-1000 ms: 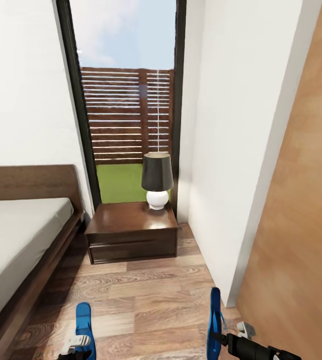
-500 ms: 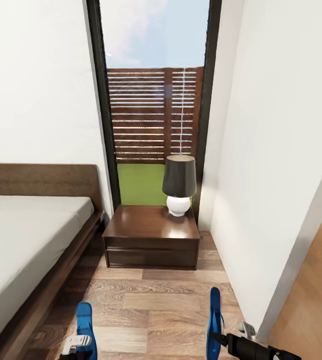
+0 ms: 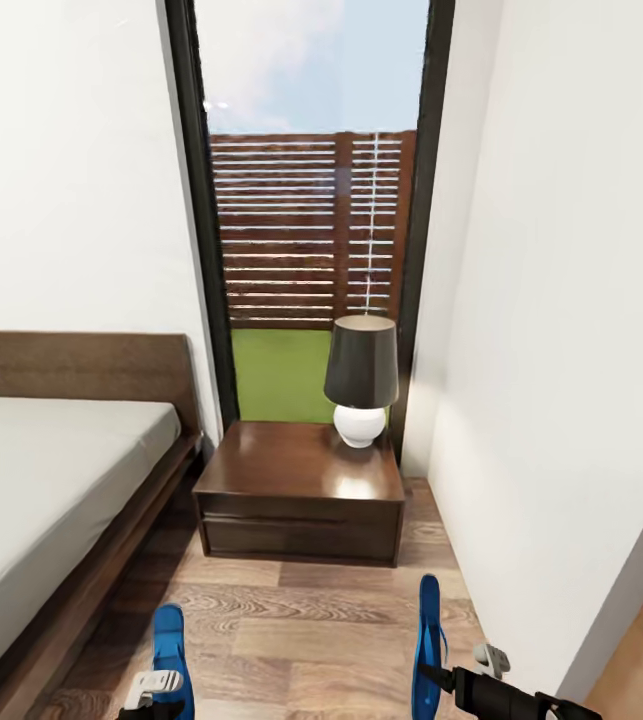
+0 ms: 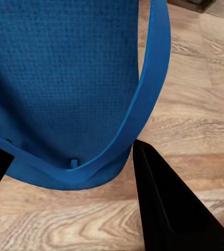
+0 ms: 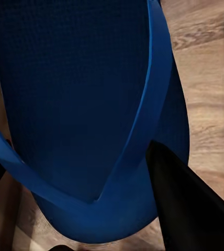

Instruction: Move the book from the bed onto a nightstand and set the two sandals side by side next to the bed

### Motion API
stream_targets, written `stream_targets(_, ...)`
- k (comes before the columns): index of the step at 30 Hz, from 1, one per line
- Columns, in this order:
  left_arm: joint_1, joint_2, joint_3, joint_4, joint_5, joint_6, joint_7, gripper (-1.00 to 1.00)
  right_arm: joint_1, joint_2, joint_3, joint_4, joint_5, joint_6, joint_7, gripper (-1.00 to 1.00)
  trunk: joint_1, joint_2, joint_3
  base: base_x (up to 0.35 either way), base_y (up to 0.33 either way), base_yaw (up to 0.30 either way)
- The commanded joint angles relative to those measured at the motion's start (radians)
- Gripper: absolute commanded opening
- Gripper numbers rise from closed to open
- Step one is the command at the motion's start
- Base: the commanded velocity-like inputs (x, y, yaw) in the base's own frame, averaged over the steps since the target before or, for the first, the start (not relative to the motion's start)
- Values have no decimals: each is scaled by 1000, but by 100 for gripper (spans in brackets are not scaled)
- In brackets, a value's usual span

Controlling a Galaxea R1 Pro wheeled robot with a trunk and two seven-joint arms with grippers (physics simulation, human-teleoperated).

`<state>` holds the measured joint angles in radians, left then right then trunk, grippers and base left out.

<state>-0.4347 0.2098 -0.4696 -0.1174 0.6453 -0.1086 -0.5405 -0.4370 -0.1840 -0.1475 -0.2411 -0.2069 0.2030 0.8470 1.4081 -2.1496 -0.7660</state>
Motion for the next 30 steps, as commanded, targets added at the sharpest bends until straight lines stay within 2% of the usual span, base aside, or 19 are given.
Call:
stream_targets(1,-1,0,-7,1,5,-6,0,-100,-1,0,-2,-1,-9,10,3,-100,0,0,-1,246,-221,0)
stream_targets(11,-1,0,-6,2,6,-5,1,-100,0,0,-1,-1,-8,10,3,-100,0,0,-1,94,-118,34)
stream_targets(30,-1,0,-7,2,7,-5,1,-100,0,1,-2,0,-9,10,2,-100,0,0,-3,1,-2,273)
